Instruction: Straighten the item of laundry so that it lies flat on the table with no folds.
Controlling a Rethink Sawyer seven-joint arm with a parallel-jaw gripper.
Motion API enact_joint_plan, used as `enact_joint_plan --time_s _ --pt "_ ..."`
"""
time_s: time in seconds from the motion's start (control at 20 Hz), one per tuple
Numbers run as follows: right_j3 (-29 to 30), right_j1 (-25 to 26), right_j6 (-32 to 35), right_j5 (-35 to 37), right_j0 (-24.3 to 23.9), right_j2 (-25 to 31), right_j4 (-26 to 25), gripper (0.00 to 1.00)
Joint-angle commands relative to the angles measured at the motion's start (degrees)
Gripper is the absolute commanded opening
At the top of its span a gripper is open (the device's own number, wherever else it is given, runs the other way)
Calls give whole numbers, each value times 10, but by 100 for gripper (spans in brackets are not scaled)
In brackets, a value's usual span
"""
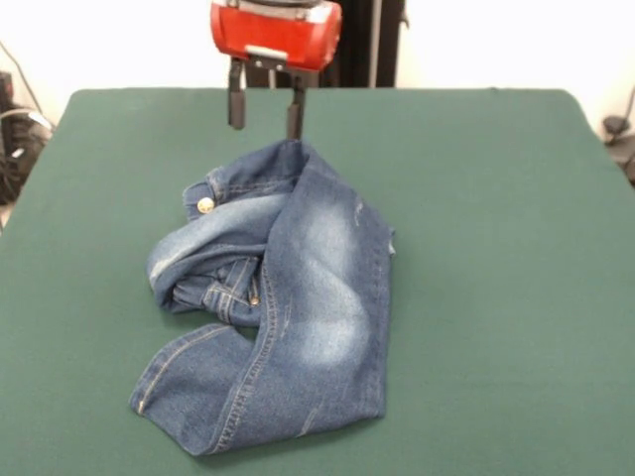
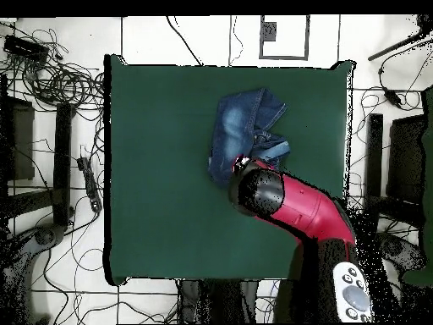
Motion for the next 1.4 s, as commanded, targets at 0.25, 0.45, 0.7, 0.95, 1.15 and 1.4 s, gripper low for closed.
enact_joint_plan --time_s 0.25,0.45,0.7,0.95,1.15,1.4 --pt "26 50 237 -62 21 -18 93 100" --pt "26 65 263 -72 28 -27 118 100" --pt "6 88 313 -41 67 -75 154 100" --pt "-6 115 382 -9 122 -133 200 100" --pt "-1 125 426 0 153 -158 232 100" --pt "8 131 432 -20 154 -151 245 100"
